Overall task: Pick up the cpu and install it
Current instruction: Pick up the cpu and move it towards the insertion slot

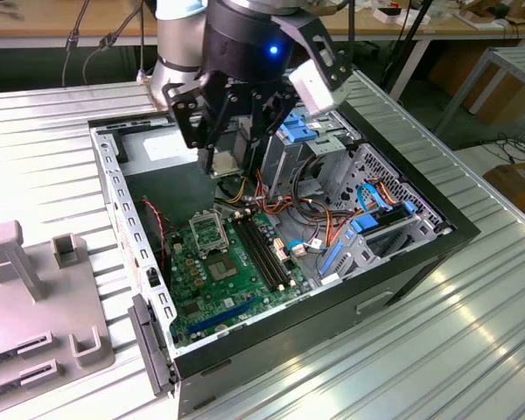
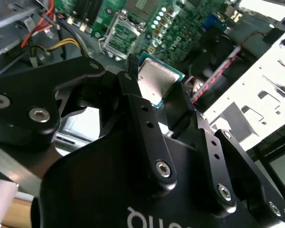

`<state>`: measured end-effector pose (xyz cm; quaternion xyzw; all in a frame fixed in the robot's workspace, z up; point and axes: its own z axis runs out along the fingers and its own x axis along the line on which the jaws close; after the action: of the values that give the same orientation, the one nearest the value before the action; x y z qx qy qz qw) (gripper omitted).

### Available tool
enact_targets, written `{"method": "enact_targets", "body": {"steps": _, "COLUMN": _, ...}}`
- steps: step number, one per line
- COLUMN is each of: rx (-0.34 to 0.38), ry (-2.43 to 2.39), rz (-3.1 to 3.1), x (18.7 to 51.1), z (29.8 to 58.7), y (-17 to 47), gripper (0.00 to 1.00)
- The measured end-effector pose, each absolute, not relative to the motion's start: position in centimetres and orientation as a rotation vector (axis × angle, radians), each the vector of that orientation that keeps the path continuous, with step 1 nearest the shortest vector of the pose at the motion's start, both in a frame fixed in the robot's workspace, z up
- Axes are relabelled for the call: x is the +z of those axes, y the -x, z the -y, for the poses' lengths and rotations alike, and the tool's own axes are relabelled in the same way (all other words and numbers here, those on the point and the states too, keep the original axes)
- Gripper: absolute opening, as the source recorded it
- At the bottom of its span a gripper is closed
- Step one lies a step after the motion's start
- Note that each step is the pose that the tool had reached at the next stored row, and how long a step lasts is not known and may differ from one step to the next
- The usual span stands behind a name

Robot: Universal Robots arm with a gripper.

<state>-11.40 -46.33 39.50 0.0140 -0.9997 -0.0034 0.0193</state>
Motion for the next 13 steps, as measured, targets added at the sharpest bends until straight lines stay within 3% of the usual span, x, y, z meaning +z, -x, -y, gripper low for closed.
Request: {"method": "enact_targets", "body": {"steps": 13, "rx": -0.01, "ry": -0.043, "rz": 3.103, "x": 39.5, "z": 46.3, "y": 6.3, "gripper": 0.47}}
